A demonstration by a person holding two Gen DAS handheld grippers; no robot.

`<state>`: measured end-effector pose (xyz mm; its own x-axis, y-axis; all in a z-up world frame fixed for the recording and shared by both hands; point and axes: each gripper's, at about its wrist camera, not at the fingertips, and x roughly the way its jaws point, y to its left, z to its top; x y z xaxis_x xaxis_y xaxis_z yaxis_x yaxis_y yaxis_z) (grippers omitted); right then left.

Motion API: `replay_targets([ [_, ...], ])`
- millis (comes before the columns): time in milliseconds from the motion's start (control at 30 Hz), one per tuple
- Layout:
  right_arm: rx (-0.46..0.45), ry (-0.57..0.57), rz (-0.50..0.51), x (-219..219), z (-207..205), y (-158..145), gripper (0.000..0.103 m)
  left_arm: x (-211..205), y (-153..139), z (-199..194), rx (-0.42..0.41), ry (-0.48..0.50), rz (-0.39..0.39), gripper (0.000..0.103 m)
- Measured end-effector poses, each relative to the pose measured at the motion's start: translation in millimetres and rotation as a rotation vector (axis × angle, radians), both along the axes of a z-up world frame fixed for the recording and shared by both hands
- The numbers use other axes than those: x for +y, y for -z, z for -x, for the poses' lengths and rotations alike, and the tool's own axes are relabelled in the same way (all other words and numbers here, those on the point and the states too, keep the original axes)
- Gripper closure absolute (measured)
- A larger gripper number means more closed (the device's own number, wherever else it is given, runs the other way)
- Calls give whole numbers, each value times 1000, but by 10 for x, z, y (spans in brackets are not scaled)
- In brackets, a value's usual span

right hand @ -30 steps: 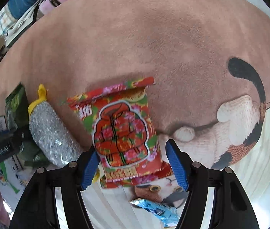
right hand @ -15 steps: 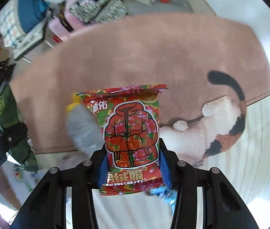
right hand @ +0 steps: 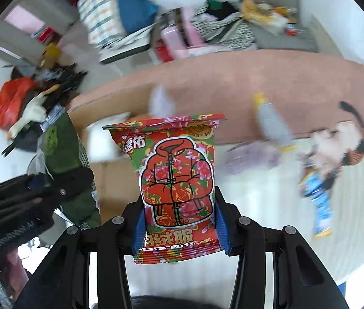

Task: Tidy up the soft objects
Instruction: 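Carry both bags into the box and release them beside the others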

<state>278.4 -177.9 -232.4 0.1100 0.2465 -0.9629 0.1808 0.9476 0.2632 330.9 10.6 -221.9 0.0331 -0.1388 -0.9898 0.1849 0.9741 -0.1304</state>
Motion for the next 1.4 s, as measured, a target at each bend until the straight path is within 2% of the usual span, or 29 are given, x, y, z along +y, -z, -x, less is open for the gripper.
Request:
replay_targets([
  [167, 50, -52, 15, 723, -97, 317, 56, 645, 373, -362, 32, -88, -95, 71],
  [333, 119, -73, 70, 1151, -201, 704, 56, 930, 761, -762, 69, -109, -160, 71],
  [467, 157, -71, 102, 1247, -282, 959, 56, 959, 1070, -1059, 108, -105, -171, 71],
  [600, 197, -72, 121, 1167, -346, 1270, 56, 932, 1350, -1281, 143, -78, -194, 71],
  [767, 232, -73, 150, 1219, -366, 1503, 56, 833, 1538, -1403, 181, -38, -206, 71],
  [900, 252, -64, 162, 1225, -390, 1629, 56, 849, 1668, -1437, 221, -42, -176, 68],
  [1100, 271, -46, 173, 1257, -437, 1708, 55, 975, 1627, -1433, 247, -91, -157, 51],
  [1167, 256, -43, 165, 1306, -452, 1643, 49, 980, 1516, -1429, 223, -92, -159, 41],
  [1233, 238, -53, 159, 1319, -466, 1552, 34, 991, 1383, -1405, 192, -89, -155, 36],
  [1300, 209, -66, 178, 1368, -492, 1409, 22, 991, 1198, -1353, 161, -86, -142, 36],
  [1400, 159, -92, 200, 1410, -504, 1201, 21, 1010, 866, -1176, 93, -83, -122, 32],
])
